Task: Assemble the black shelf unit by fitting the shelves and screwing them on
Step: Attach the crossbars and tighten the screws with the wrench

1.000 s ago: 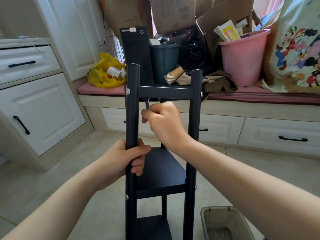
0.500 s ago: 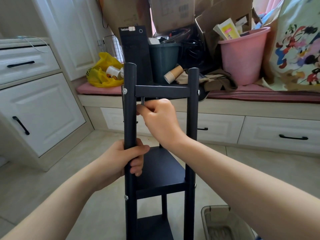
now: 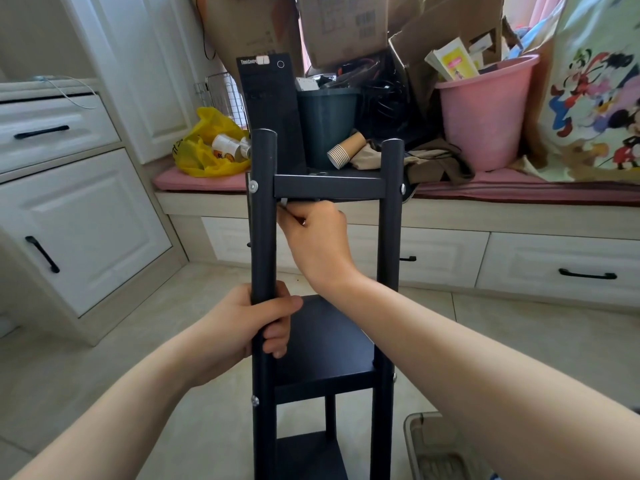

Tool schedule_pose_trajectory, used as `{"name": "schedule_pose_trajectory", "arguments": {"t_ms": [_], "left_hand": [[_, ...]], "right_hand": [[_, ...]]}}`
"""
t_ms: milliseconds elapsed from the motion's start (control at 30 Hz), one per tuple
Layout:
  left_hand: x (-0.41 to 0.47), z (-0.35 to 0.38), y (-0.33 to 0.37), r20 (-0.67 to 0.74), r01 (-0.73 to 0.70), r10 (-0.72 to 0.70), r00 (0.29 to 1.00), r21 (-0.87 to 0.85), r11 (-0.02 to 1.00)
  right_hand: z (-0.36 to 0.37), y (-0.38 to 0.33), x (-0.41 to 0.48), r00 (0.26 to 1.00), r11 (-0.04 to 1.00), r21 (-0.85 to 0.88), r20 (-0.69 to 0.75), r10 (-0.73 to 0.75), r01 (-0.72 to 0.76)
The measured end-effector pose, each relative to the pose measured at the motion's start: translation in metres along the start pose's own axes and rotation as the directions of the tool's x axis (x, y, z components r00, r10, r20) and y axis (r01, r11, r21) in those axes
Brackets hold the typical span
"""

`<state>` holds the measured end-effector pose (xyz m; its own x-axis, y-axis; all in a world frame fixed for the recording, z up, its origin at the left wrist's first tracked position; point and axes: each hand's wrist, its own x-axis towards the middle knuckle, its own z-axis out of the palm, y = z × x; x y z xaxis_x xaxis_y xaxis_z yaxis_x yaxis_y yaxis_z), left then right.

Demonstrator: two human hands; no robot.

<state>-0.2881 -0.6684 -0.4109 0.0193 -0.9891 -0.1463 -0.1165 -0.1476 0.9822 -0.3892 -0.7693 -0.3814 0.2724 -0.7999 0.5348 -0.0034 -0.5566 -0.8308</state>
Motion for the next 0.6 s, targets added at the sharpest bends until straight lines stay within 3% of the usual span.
{"name": "schedule_pose_trajectory", "arguments": {"t_ms": [167, 333, 600], "left_hand": [[0.001, -0.001, -0.002, -0.022, 0.001, -0.001, 1.000, -0.009, 1.000], [0.006, -0.006, -0.005, -0.113, 0.000, -0.003, 0.994, -0.031, 1.000], [0.009, -0.012, -0.006, -0.199, -0.030, 0.026, 0.980, -0.019, 0.999]], "right_hand": [[-0.003, -0.002, -0.001, 1.000, 1.000, -0.016, 0.000, 0.011, -0.011], [-0.009, 0.003, -0.007, 0.989, 0.994, -0.044, 0.102, 0.106, -0.102], [-0.036, -0.002, -0.021, 0.983, 0.994, -0.098, 0.170, 0.068, -0.052]]}}
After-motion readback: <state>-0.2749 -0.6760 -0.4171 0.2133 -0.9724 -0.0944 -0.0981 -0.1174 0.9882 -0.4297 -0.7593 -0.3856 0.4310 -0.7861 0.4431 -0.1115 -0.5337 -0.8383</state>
